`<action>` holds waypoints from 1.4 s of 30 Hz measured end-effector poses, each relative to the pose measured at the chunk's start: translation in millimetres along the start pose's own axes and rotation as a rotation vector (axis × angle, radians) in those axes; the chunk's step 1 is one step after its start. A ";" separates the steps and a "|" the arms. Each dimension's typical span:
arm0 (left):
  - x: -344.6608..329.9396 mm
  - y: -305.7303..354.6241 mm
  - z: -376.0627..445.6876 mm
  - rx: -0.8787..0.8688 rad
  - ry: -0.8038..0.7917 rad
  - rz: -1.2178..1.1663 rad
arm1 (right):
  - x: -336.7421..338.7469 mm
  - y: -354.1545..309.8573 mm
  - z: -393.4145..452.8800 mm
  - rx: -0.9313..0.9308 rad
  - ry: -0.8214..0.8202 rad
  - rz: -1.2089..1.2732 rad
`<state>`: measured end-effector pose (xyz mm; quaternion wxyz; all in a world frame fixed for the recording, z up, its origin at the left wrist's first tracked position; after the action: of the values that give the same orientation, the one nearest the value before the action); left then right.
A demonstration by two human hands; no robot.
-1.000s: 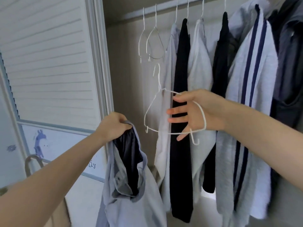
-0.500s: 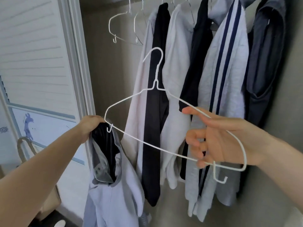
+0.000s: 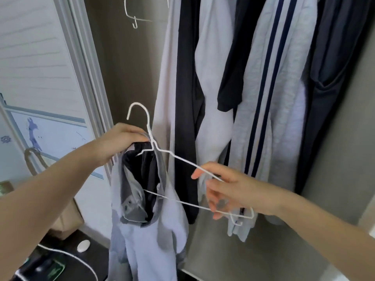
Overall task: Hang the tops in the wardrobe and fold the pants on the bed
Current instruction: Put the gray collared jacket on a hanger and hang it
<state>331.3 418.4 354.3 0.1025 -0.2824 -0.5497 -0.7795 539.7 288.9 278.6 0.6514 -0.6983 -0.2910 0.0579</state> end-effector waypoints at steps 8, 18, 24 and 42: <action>-20.2 39.4 -71.1 -0.376 0.013 0.380 | 2.0 45.6 -11.9 0.253 0.128 0.255; -17.2 4.0 -90.4 -0.475 0.246 0.283 | -13.4 70.6 -25.5 0.306 0.045 0.395; -23.3 9.3 -84.4 -0.557 0.228 0.486 | -17.6 62.1 -22.6 0.336 0.032 0.286; -44.7 -43.7 -131.3 -0.254 0.397 -0.125 | -103.1 124.3 21.2 0.082 0.172 0.314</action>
<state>304.4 307.9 263.7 0.1237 -0.0995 -0.4325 -0.8875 486.2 260.0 127.5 0.6848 -0.7103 -0.1192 0.1108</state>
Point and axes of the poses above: each hand's wrist, its own z-axis towards the middle knuckle, its own x-axis out of the back of the hand, y = z × x, the point moved 10 cm from there along z, towards the middle knuckle, and after that the axes turned 6 degrees about -x, right-handed, at the moved point
